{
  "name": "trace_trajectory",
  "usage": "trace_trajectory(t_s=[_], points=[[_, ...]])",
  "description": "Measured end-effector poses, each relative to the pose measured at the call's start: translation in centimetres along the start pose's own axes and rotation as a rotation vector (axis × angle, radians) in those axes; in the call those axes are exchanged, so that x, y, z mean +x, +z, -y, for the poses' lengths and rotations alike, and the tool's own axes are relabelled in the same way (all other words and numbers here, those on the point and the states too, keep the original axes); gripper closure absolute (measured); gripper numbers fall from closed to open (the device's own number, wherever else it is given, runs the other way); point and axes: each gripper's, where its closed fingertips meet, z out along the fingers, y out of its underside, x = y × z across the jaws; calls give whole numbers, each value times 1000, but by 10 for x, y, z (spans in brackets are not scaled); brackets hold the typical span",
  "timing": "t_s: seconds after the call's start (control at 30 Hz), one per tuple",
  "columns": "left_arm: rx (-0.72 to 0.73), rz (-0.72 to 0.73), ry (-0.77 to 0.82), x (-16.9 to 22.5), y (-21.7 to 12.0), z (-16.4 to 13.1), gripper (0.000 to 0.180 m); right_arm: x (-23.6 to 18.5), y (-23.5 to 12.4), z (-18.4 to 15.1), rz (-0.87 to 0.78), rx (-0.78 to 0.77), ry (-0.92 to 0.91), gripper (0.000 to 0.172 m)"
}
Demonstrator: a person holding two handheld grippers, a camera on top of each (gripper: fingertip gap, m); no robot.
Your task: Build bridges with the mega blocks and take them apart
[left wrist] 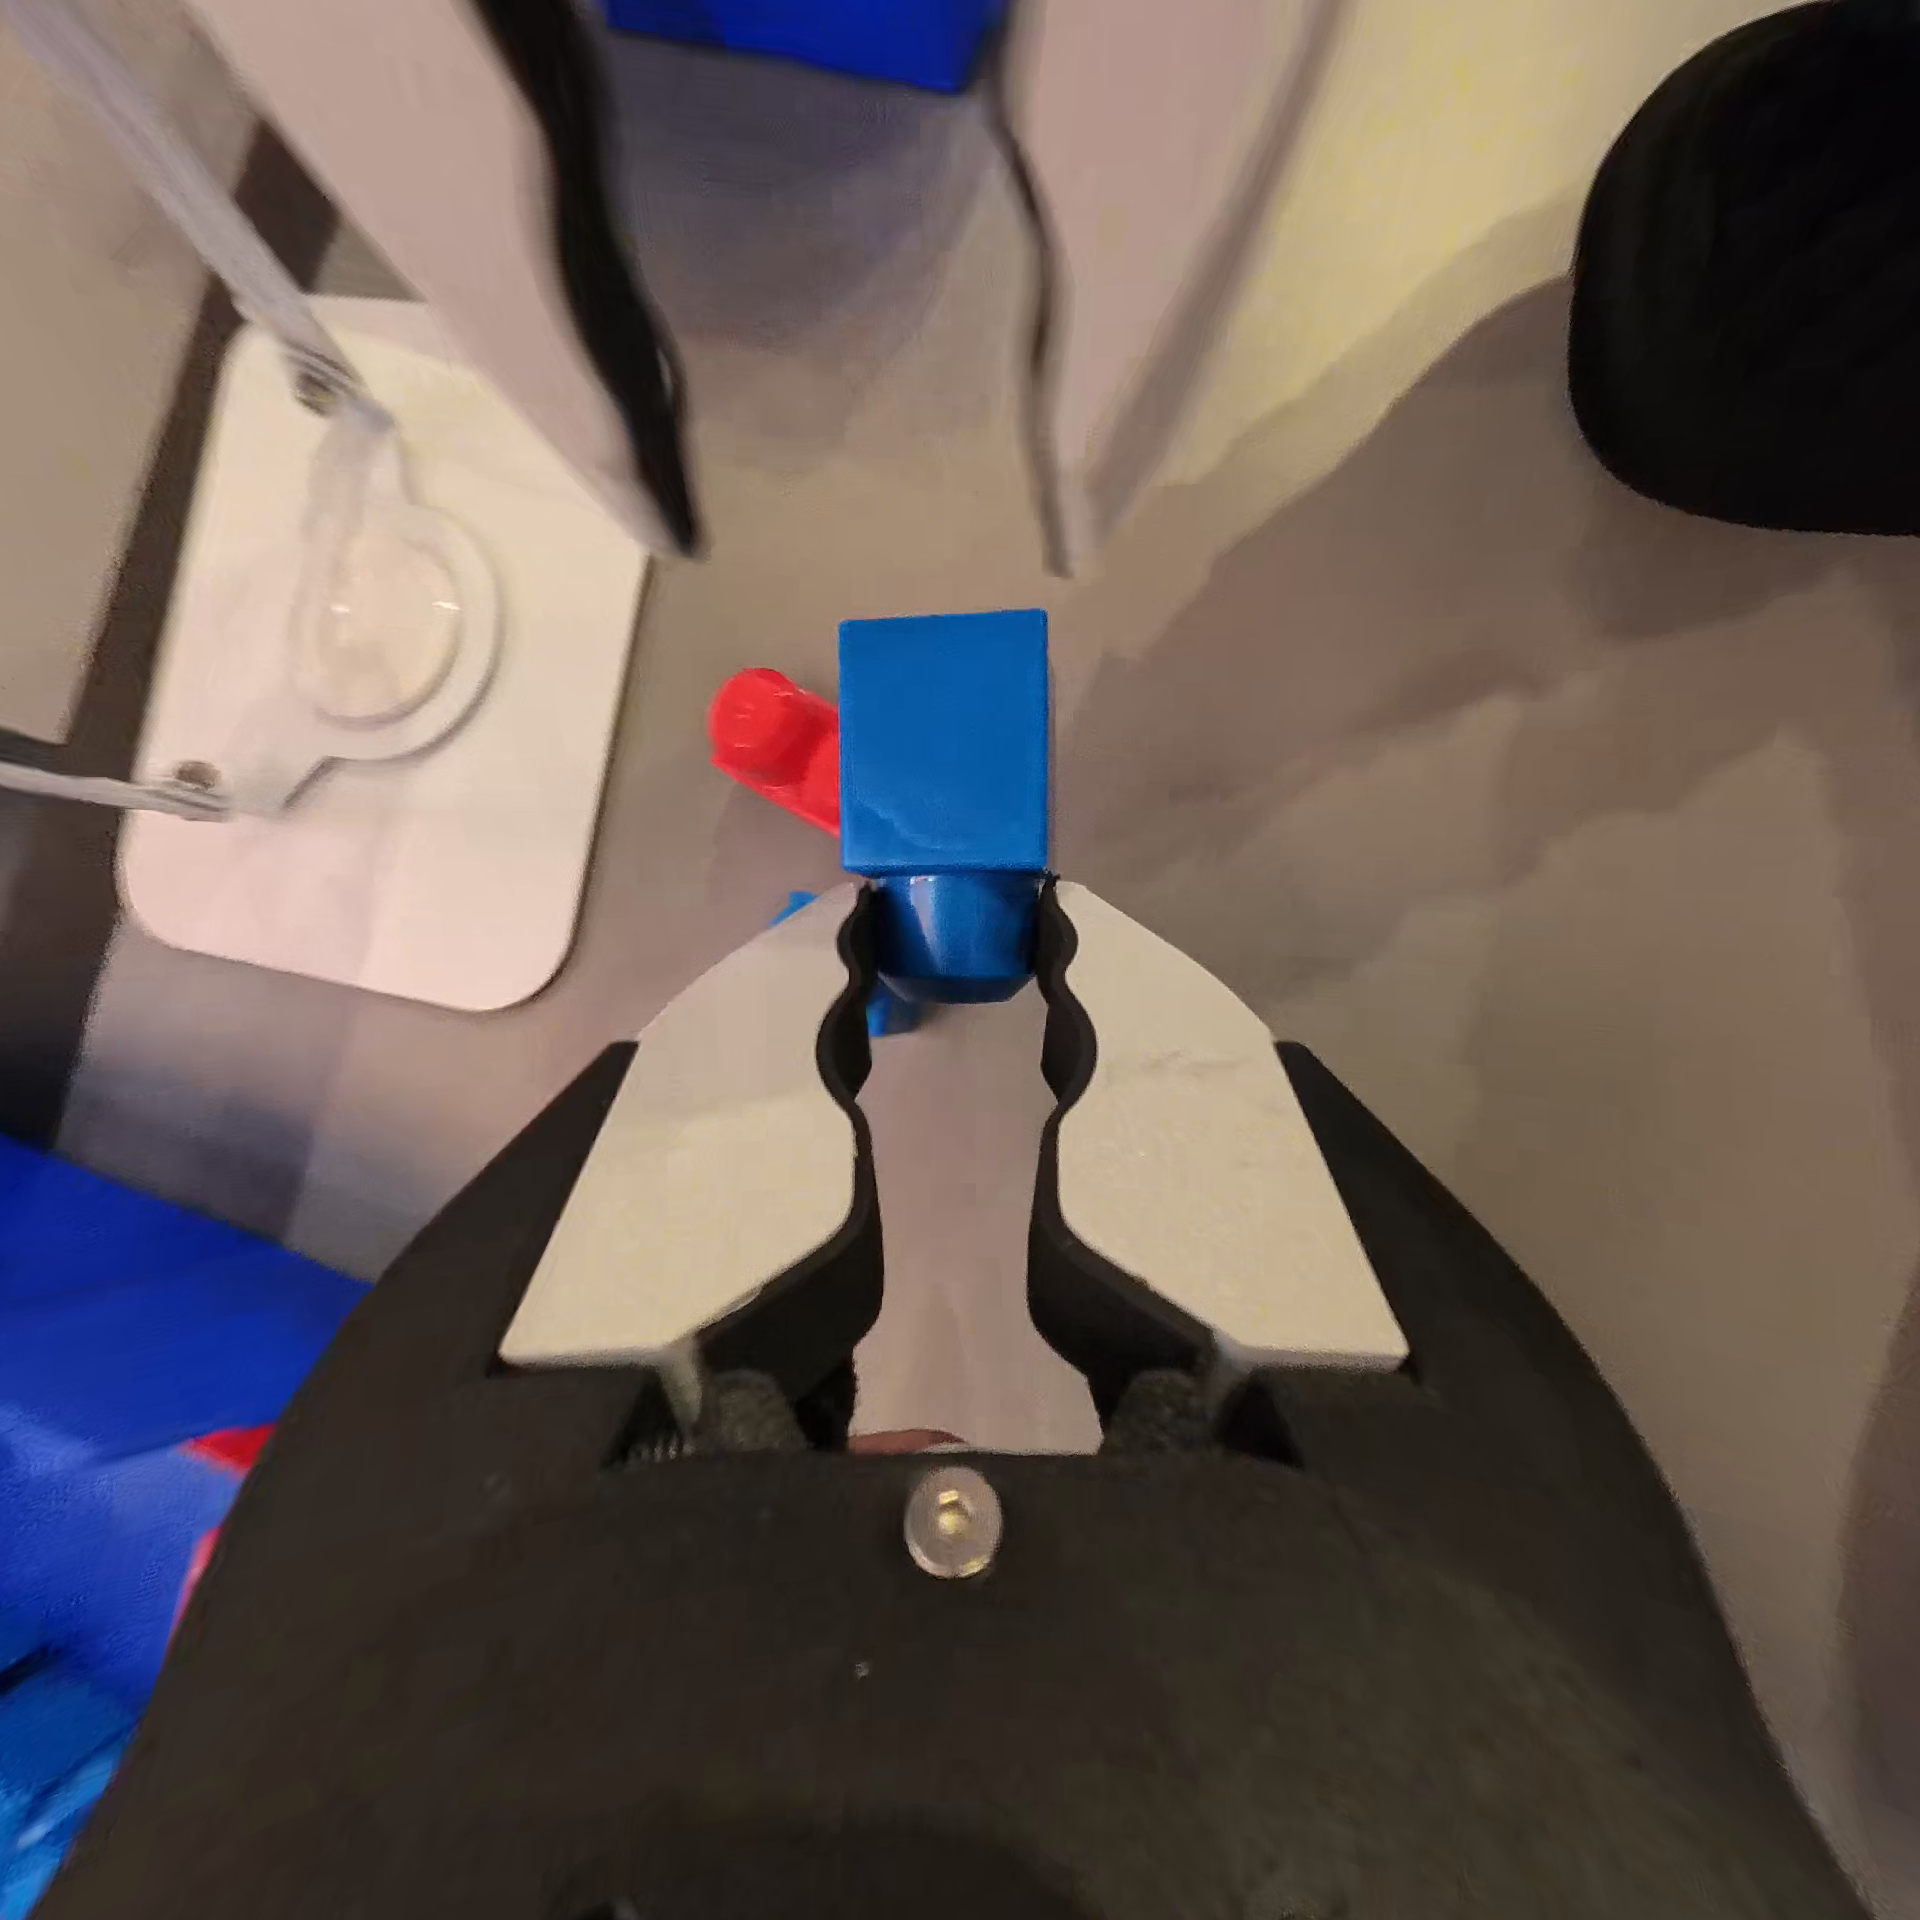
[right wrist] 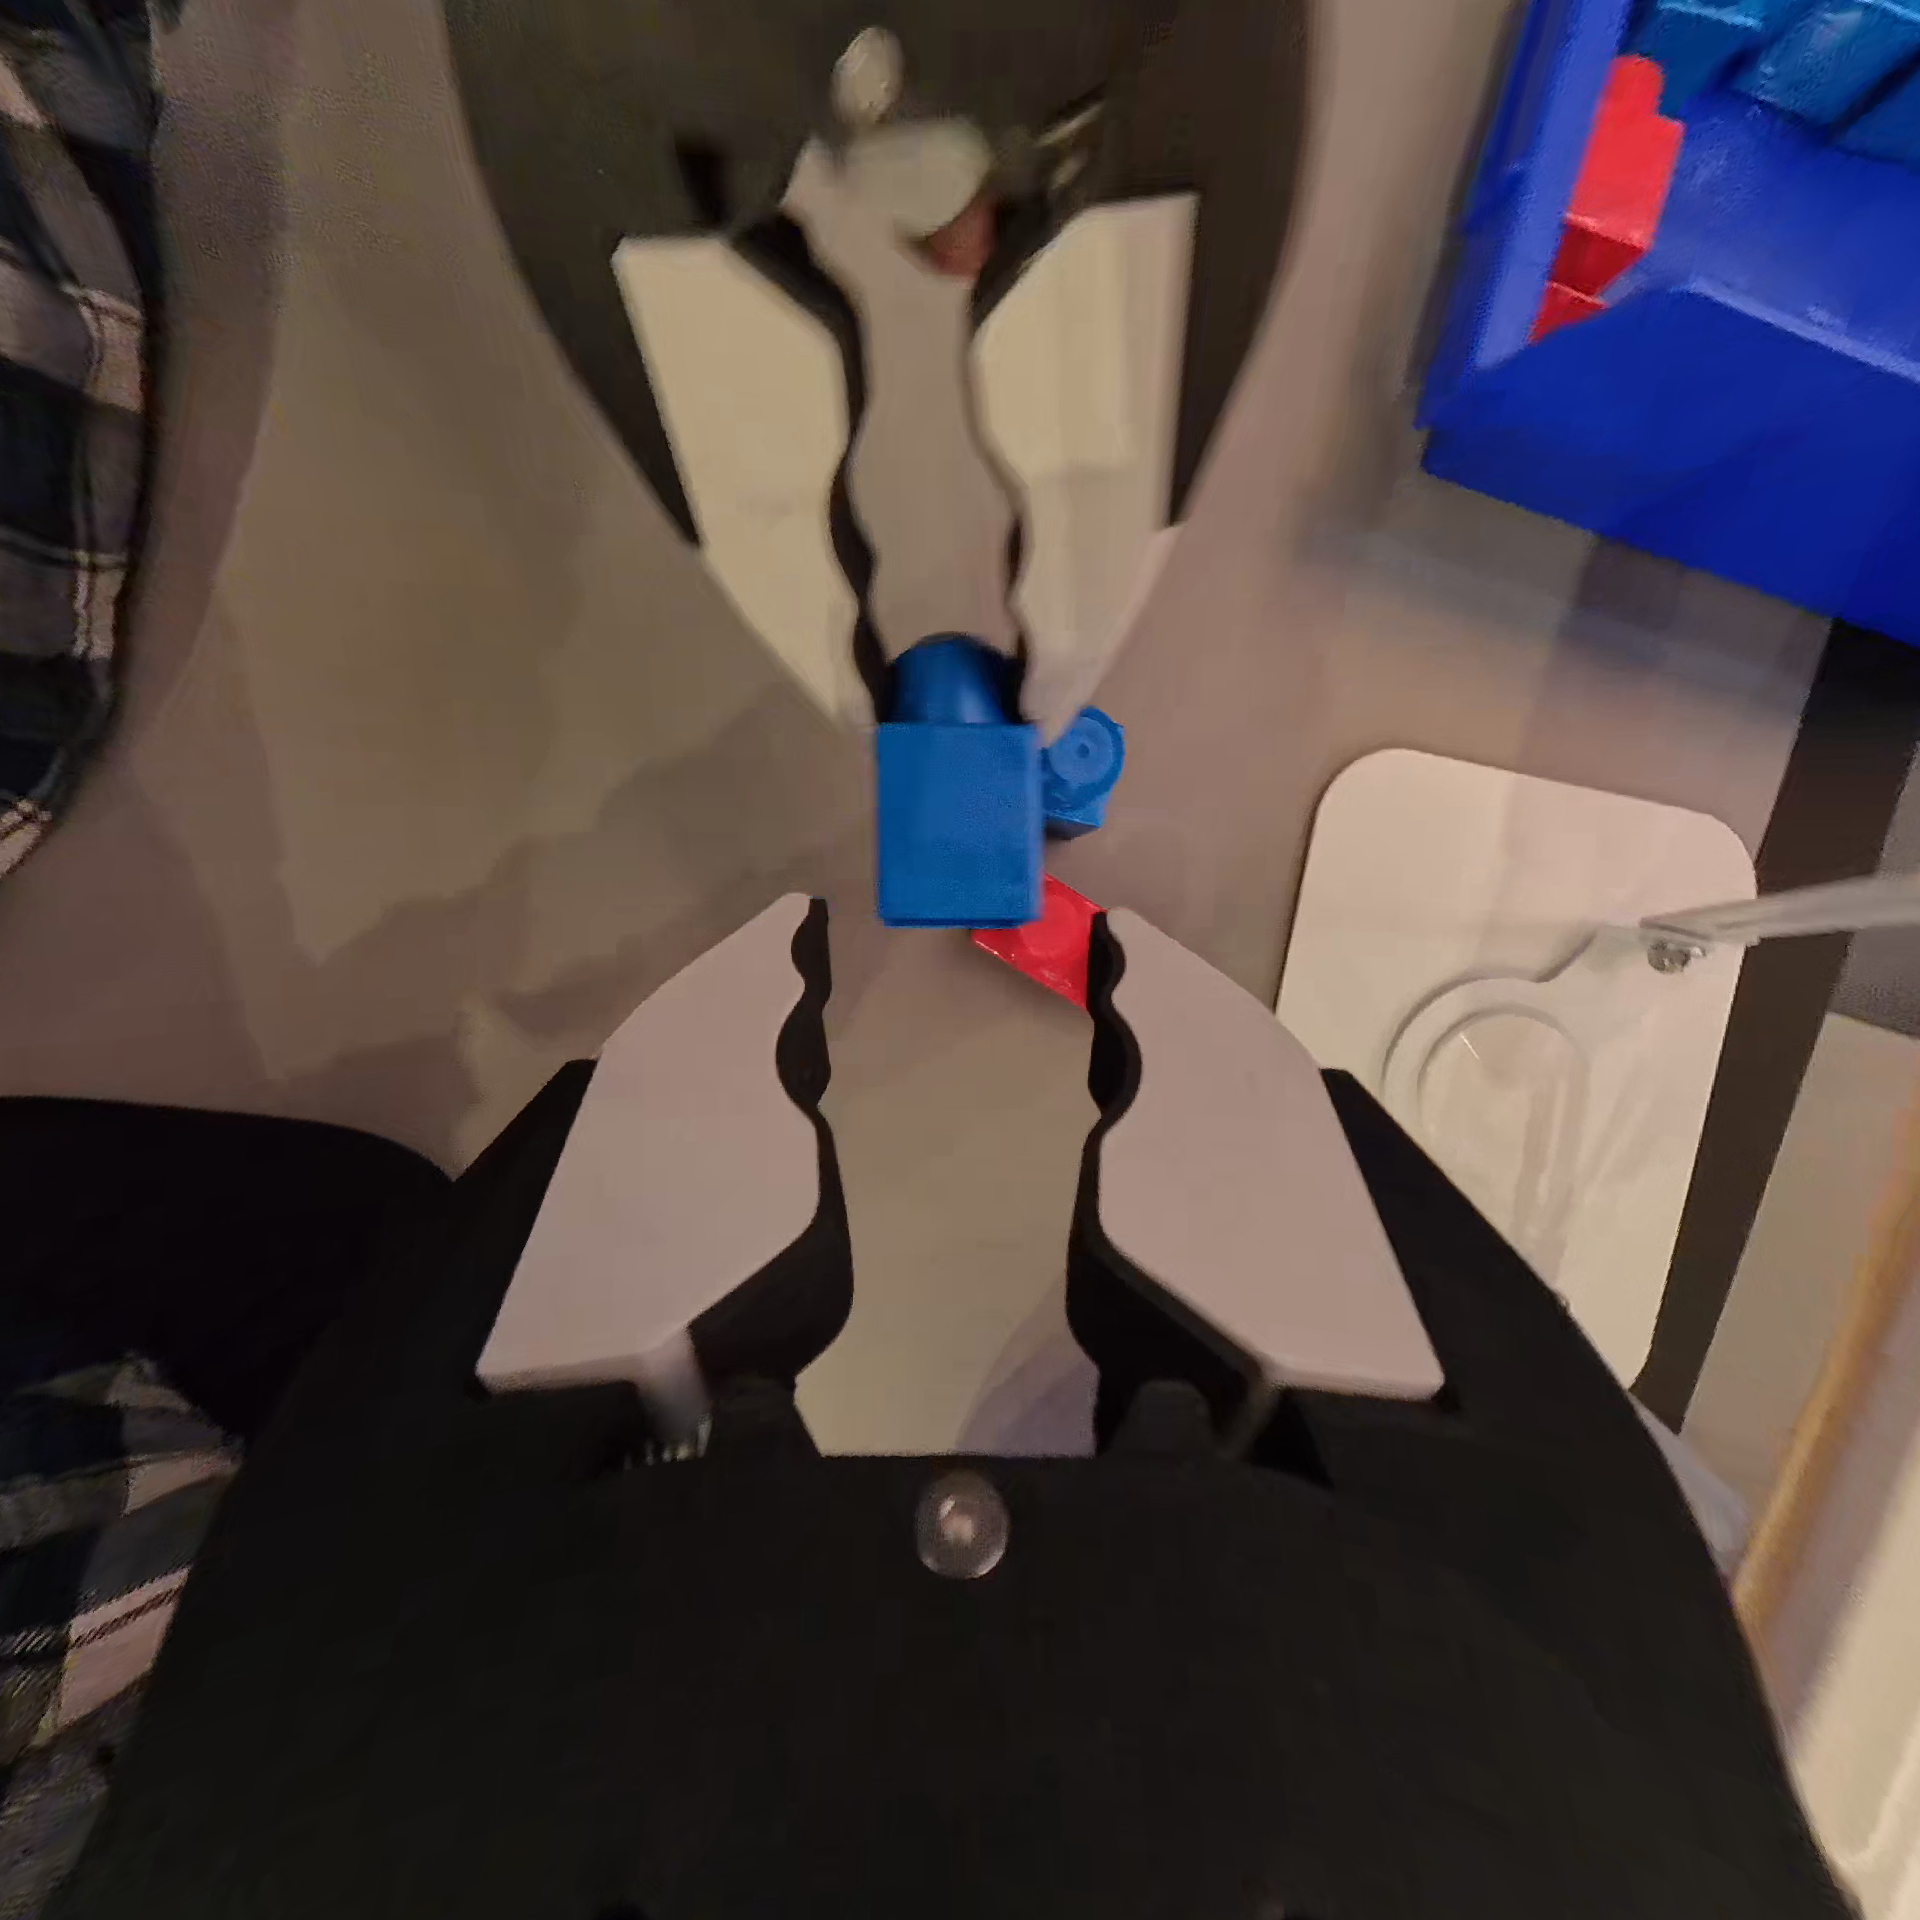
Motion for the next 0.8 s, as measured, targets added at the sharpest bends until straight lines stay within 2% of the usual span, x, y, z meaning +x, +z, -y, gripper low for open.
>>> trace_trajectory(t_s=[0.07,0.13,0.2,0.33,0.43,0.53,0.63,0.8], points=[[-15,-5,21,-7,-16,4,152,-5,8,2,-3,-44,-41,122],[-19,-15,42,-11,-26,9,152,1,14,9,-53,-53,-70,129],[-30,-36,59,-11,-34,10,152,4,14,17,-62,-16,-81,135],[-38,-12,88,-15,-43,12,152,10,13,23,-85,34,-104,135],[5,26,91,-24,-52,17,152,17,4,31,-85,154,-93,135],[143,120,74,-38,-69,31,144,26,-15,42,-81,340,-63,135],[388,202,-15,-54,-91,47,127,30,-32,53,-45,537,-48,135],[737,141,-157,-56,-110,62,124,32,-57,71,15,843,-48,135]])
